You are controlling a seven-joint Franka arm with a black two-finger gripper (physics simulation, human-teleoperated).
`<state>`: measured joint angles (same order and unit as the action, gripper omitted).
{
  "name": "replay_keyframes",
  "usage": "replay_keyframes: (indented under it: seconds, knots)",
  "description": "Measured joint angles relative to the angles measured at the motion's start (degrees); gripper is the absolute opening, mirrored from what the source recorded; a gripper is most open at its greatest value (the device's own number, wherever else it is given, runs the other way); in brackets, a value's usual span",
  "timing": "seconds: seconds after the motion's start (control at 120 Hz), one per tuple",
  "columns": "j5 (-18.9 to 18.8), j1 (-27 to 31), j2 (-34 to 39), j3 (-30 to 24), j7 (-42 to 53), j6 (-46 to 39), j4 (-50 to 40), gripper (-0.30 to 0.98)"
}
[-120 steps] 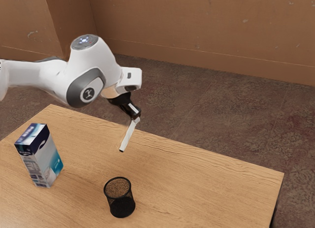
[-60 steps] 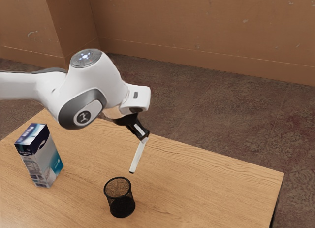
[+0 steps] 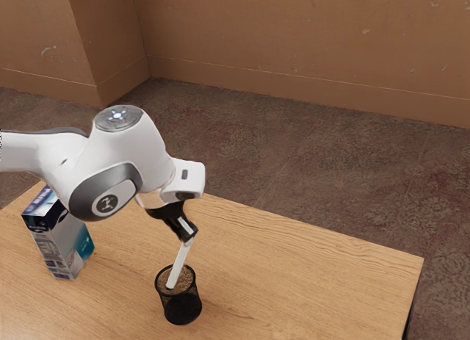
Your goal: Put the marker into the pen holder.
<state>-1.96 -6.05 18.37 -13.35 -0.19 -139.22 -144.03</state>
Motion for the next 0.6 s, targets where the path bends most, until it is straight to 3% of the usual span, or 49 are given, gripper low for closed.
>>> replay_keyframes:
  seconds: [0.067, 0.283, 0.333, 0.492, 0.6]
  knots:
    - [-0.02, 0.09, -0.44, -0.01, -0.61, 0.12, -1.36, -0.10]
    - [1.22, 0.27, -1.31, -0.01, -1.22, 2.29, 0.57, 0.36]
    - [1.29, 0.84, -3.36, 0.13, -0.96, 5.44, 6.13, 0.43]
    - [-0.07, 3.50, -12.38, 3.49, 3.28, 23.96, 37.72, 0.56]
    - [-0.60, 3.84, -13.26, 6.14, 7.74, 33.31, 45.04, 0.61]
